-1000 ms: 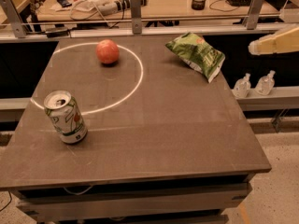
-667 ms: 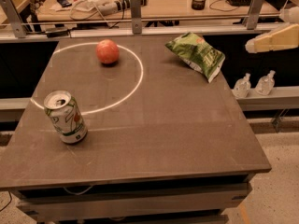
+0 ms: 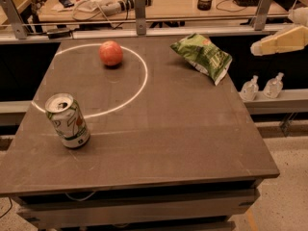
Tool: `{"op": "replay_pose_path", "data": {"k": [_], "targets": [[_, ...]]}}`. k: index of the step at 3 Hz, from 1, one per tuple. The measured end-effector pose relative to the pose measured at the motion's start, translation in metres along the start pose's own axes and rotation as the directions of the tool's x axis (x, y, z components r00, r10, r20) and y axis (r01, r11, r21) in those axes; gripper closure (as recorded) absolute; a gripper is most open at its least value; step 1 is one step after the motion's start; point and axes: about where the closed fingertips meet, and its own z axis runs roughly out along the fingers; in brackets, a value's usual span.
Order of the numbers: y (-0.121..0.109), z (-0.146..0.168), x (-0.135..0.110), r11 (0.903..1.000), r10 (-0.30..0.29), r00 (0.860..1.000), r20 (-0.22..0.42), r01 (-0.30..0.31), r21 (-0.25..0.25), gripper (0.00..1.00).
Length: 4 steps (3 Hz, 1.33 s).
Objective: Move green jalapeno chip bag near apple
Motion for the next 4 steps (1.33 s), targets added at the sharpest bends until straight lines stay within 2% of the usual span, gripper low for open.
{"op": "replay_pose_path", "data": {"k": [1, 2, 4], "targets": [[-0.008, 0.028, 0.011, 0.9988, -0.029, 0.999, -0.037, 0.028, -0.040, 0.00], [-0.012, 0.065, 0.016, 0.9941, -0.043, 0.998, -0.054, 0.038, -0.102, 0.00], [0.000, 0.115, 0.037, 0.9775, -0.057, 0.993, -0.101, 0.035, -0.208, 0.00]]}}
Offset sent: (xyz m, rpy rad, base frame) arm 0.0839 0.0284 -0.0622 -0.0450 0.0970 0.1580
